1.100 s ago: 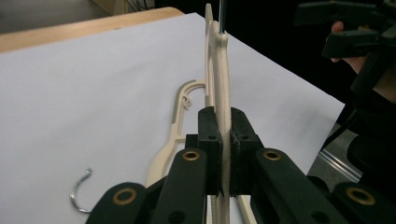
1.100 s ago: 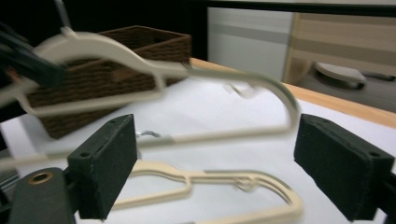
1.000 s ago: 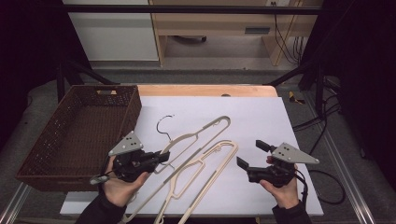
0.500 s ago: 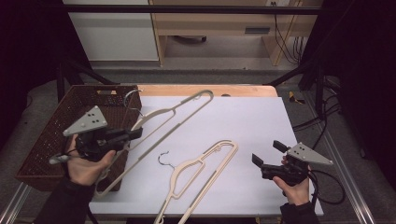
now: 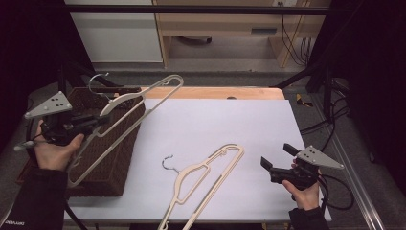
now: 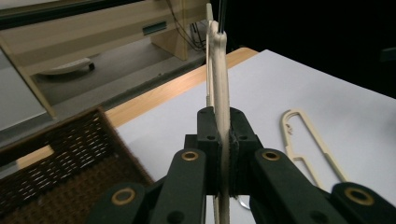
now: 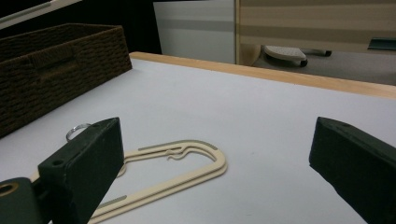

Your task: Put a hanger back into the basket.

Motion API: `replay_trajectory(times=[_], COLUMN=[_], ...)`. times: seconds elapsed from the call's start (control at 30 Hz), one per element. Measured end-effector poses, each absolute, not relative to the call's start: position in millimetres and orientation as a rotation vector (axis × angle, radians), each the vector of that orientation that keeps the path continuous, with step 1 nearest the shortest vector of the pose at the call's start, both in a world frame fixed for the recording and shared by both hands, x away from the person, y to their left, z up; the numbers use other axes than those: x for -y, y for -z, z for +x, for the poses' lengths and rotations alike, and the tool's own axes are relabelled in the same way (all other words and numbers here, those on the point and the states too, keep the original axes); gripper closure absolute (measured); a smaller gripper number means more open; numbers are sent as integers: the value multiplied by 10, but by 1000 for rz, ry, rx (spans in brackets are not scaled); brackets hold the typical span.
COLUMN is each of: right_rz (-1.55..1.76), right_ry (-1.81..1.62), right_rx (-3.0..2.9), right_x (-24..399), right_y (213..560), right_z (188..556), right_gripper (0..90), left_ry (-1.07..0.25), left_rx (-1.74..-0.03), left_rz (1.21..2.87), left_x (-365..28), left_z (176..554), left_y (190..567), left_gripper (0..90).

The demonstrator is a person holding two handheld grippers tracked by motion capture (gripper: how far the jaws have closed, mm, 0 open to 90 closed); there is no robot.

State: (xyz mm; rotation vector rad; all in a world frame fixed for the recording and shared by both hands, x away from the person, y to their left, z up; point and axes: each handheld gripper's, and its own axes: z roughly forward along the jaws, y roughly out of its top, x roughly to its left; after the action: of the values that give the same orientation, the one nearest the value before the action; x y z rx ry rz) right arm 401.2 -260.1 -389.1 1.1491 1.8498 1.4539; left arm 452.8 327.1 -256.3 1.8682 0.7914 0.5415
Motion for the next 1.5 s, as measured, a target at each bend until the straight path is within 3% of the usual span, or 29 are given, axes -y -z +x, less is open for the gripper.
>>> replay_trajectory(times=[0.77, 1.07, 1.5], right_rz=[1156, 1162, 1158], right_ry=[-1425, -1422, -1422], right_rx=[-1876, -1877, -1883], right_x=[2576, 2577, 2549], right_y=[3927, 3930, 3931], right_z=[4043, 4045, 4058], right_gripper=[32, 33, 33], left_ry=[-648, -664, -598], left_rx=[-1031, -1037, -1126], left_rz=[1905, 1955, 2014], left_x=[-4213, -4247, -4276], left_z=[4958, 5002, 5072], left_y=[2863, 2958, 3384], left_gripper=[858, 858, 857])
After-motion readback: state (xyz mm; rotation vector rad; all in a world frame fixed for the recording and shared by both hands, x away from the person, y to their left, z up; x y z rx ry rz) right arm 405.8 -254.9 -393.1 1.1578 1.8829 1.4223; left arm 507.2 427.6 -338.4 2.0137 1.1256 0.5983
